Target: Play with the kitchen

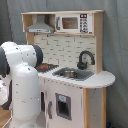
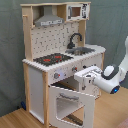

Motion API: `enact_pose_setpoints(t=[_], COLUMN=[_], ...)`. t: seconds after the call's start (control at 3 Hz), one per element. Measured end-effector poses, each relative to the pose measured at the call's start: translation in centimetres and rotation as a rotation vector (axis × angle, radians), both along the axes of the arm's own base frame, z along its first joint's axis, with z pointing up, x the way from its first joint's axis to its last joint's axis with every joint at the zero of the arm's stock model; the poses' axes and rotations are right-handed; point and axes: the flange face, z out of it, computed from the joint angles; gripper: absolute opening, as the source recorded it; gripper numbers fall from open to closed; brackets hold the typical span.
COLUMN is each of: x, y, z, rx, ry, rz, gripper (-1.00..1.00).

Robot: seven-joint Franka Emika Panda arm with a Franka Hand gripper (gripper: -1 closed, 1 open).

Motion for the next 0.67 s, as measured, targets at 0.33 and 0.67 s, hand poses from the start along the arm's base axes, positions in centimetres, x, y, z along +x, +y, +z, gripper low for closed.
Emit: enact_pose_setpoints(t=[0.33,0.67], x=[2.6,4.3], y=[-2.3,-3.3], z=[-1.1,-1.6], rx=[0.012,0.029], ry=[0.047,0.079], rz=[-0.036,-0.011], gripper=[1.00,1.00])
